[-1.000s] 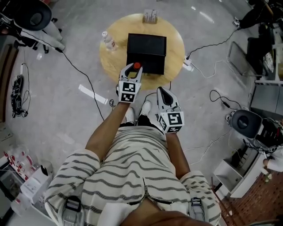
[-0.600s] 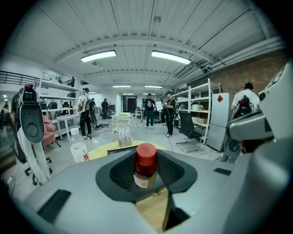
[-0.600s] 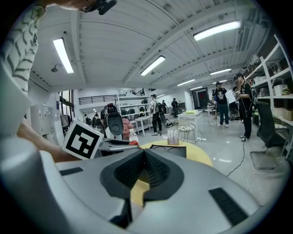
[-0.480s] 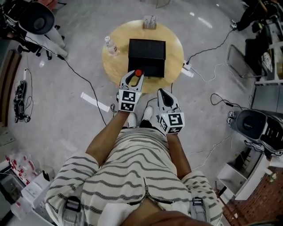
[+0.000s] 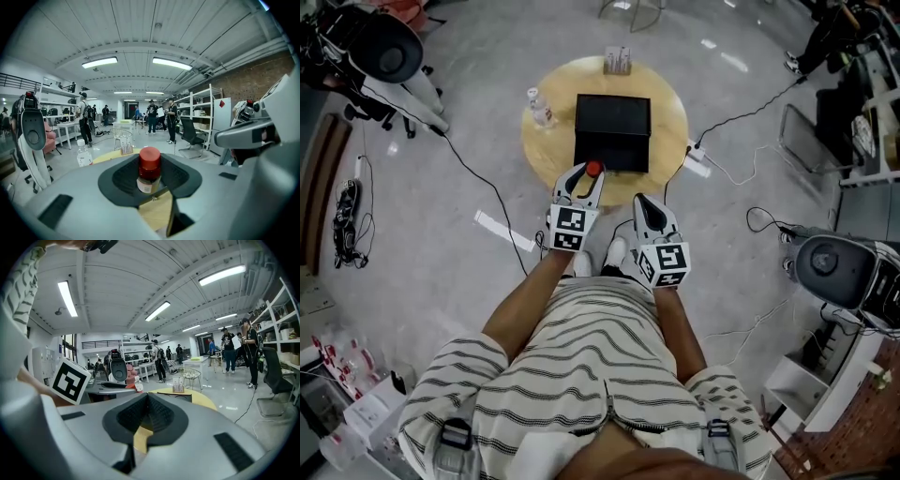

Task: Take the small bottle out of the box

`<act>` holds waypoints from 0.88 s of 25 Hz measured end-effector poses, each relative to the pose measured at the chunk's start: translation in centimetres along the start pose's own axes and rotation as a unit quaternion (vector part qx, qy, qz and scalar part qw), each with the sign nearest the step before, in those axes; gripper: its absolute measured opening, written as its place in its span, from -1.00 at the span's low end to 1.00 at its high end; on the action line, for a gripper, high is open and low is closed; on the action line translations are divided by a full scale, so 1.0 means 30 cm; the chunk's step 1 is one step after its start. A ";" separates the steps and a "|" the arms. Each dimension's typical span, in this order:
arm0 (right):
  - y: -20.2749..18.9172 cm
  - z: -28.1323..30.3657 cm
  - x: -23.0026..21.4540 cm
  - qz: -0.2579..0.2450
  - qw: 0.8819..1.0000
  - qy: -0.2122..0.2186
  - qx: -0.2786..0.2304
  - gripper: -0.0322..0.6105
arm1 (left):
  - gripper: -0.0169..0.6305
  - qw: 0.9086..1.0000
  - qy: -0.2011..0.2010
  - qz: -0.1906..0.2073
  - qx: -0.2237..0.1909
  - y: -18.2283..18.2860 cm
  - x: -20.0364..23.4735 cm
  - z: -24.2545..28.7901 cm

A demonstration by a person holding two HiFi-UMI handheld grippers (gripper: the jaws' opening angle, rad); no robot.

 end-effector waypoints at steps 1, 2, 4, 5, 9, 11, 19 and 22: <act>0.003 -0.001 0.001 -0.001 1.000 0.000 -0.001 -0.84 | -0.49 1.000 -0.001 0.001 0.000 0.003 -0.002 -0.010; 0.006 -0.002 0.002 -0.002 1.000 0.001 -0.001 -0.84 | -0.49 1.000 -0.001 0.002 -0.001 0.005 -0.005 -0.018; 0.011 -0.001 0.000 -0.001 1.000 0.003 -0.002 -0.84 | -0.49 1.000 -0.002 0.003 -0.001 0.011 -0.011 -0.032; 0.014 0.000 -0.001 0.000 1.000 0.003 -0.004 -0.84 | -0.49 1.000 -0.003 0.004 -0.002 0.014 -0.015 -0.037; 0.026 0.007 0.006 -0.004 1.000 0.008 -0.008 -0.84 | -0.49 1.000 -0.008 0.009 -0.003 0.020 -0.028 -0.054; 0.030 0.007 0.009 -0.006 1.000 0.010 -0.009 -0.84 | -0.49 1.000 -0.009 0.010 -0.002 0.017 -0.031 -0.062; 0.052 0.003 -0.002 -0.008 1.000 0.011 -0.017 -0.84 | -0.49 1.000 -0.015 0.013 -0.006 0.030 -0.053 -0.092; 0.061 -0.002 -0.001 -0.011 1.000 0.013 -0.022 -0.84 | -0.49 1.000 -0.015 0.015 -0.010 0.039 -0.066 -0.108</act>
Point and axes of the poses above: the fingertips, and each gripper's own axes: z forward along the fingers, x to its left, y out of its top, the point moved 2 cm from there along -z, backward along the fingers, and after that the axes turned 13 degrees about -z, right-handed, at the moved point
